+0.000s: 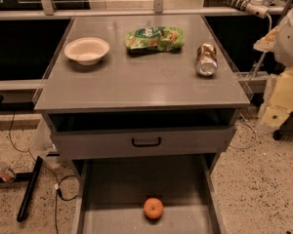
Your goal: Pick orange from middle drawer and place on counter
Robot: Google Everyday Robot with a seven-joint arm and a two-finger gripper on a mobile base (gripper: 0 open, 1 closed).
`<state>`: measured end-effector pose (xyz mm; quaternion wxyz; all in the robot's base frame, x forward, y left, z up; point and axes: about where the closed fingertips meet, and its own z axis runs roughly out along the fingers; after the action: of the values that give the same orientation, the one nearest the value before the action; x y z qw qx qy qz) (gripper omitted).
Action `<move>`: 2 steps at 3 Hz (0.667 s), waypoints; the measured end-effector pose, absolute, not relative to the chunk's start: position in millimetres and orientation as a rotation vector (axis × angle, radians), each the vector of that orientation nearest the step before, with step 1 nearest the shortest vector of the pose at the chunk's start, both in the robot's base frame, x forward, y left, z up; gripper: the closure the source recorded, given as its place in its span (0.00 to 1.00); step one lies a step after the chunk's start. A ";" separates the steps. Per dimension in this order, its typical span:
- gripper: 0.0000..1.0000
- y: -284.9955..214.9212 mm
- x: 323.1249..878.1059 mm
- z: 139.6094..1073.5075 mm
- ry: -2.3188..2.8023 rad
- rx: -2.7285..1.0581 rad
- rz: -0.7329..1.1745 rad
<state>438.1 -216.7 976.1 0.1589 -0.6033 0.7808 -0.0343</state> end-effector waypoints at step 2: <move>0.00 -214.4 435.5 968.5 2.211 -1.735 -0.086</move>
Offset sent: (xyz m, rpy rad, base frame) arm -0.0069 0.0042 -0.0247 0.0278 0.0114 0.0423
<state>435.5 -214.4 968.5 0.1642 -0.6087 0.7756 -0.0301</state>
